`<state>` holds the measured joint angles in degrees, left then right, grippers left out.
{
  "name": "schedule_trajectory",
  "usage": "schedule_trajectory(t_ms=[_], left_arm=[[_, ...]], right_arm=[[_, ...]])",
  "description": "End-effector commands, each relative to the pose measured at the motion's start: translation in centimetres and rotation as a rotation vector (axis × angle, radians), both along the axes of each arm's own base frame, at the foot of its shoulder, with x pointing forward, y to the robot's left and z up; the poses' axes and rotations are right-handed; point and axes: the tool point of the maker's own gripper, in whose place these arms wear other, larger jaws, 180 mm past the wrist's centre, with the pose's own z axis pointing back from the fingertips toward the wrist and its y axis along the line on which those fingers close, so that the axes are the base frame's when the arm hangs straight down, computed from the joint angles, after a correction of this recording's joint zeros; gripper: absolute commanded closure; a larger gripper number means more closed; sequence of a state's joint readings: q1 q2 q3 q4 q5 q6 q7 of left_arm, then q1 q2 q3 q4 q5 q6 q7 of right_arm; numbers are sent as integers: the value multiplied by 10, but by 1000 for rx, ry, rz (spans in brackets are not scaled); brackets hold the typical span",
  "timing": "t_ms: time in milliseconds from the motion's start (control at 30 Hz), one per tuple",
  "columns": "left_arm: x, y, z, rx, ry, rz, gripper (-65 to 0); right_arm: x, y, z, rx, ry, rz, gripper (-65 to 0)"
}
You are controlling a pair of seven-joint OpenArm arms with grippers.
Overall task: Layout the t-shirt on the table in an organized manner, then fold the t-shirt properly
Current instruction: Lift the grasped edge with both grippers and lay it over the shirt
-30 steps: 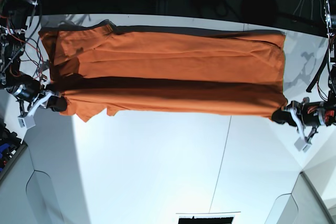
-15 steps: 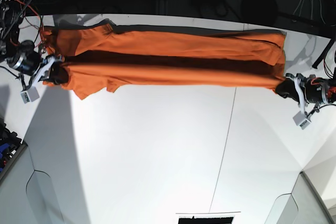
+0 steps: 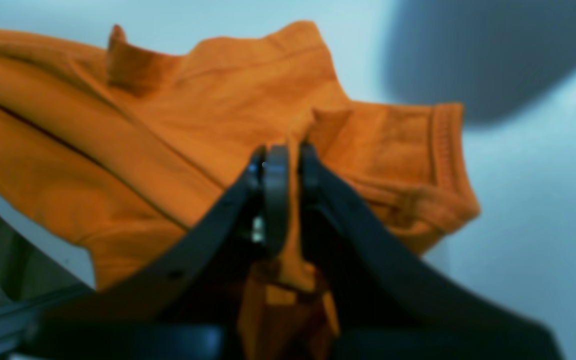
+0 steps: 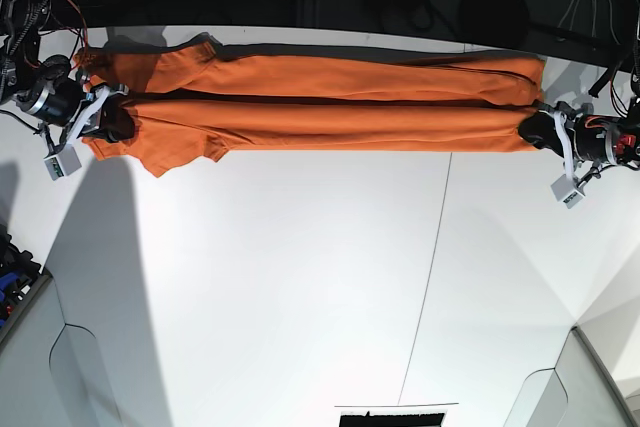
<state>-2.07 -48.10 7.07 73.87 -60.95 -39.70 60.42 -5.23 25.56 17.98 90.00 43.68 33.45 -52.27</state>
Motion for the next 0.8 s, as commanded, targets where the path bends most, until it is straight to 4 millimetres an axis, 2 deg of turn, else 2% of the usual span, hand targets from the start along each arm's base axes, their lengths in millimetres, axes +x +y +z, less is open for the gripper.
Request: schedule_trajectory(t_ms=[0,67,100,333,433,600,767], left_arm=[[10,8,14,11,-39,-1,-244],[11,7,15,-2,-43,4,-271],[12,5,17,-14,-48,9,-271],[37,-1,54,-48,-181,7,-271],[42,-13,67,-50,-225,-37,-271],[40,-57,81,-117,-287,-129,-271],[19,-108,71,-221,-286,-182,-271]], right_arm=[[8,-5,12,-9,-40,2,-93],[8,-5,12,-8,-41,2,-211],[8,-5,12,-8,-41,2,-243],[15,-8,17,-4,-76,-19,-254],[21,-6,23,12,-116,-31,-254],[29,-4,24,7,-141,-41,-254],[25,2,9,26,-108,-62,-254]])
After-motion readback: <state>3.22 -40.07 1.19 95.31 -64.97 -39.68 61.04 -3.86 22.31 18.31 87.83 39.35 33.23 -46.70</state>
